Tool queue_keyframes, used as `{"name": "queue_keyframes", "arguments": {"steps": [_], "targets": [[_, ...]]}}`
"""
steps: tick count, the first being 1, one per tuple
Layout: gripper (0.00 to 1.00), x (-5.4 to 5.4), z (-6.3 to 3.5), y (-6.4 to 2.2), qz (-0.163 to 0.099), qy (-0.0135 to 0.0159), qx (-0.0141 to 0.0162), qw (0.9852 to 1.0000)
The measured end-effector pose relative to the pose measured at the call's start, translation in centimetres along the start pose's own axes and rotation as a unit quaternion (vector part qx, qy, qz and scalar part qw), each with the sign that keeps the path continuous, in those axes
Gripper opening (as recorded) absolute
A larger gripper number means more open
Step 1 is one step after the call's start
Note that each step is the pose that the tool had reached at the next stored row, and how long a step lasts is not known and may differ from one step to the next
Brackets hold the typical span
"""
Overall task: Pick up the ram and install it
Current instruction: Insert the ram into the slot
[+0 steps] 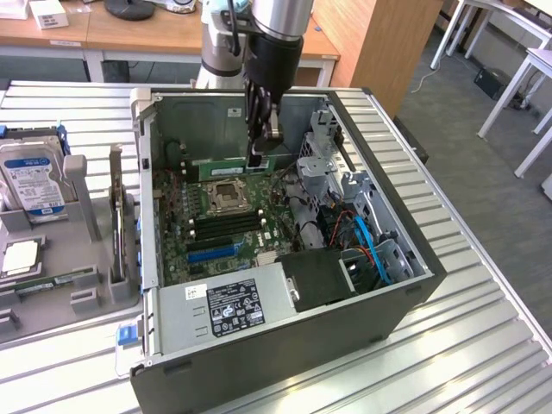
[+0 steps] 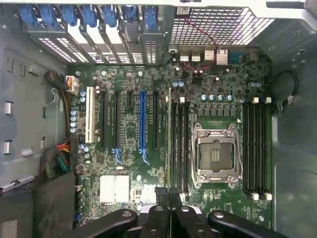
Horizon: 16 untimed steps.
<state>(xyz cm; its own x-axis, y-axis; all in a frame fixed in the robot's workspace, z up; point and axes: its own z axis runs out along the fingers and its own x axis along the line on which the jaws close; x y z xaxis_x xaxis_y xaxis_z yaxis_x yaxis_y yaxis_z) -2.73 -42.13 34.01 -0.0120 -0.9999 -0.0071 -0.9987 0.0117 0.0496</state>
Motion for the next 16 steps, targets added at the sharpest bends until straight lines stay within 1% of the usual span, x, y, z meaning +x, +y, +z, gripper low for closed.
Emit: {"name": "queue_keyframes", "arguments": {"steps": [16], "targets": [[0.12, 0.0, 2.21, -0.11, 0.0, 0.0, 0.0, 1.0]]}}
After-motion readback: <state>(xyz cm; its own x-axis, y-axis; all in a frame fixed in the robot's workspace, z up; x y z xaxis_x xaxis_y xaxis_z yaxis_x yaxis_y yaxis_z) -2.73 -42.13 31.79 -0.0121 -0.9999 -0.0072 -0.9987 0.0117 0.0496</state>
